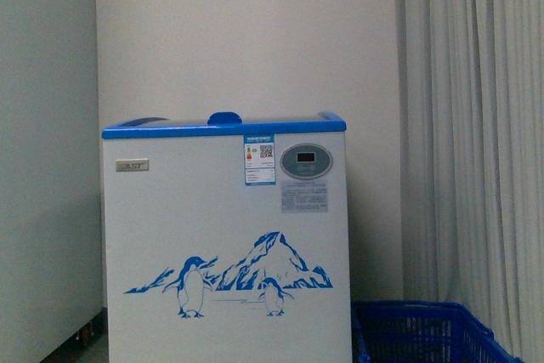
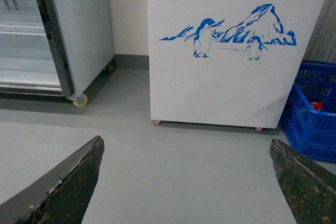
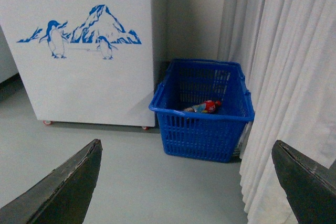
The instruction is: Put drink in fridge
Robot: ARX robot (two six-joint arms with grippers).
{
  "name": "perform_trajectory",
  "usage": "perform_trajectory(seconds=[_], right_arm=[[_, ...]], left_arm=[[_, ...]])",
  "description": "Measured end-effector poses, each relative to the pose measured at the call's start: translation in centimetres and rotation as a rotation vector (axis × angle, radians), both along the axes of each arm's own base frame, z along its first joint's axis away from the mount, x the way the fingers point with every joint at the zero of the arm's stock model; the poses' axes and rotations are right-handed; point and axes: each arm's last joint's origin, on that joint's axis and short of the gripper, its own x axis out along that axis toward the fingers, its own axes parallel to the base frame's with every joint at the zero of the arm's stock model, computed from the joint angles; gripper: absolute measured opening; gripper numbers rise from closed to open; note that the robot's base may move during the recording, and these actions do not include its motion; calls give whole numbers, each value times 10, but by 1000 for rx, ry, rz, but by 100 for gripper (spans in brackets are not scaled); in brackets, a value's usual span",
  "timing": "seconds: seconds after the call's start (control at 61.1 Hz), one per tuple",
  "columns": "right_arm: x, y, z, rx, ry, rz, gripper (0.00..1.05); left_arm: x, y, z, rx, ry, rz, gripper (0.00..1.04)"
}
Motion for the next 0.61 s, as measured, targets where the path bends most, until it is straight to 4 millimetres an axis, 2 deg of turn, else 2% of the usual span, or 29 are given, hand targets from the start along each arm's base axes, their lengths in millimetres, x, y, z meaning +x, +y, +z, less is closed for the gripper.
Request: perform_trajectory(seconds=[0.606], right_arm=[[0,0,0,0,0,-1,97]], left_arm=[[0,0,0,0,0,0,97]])
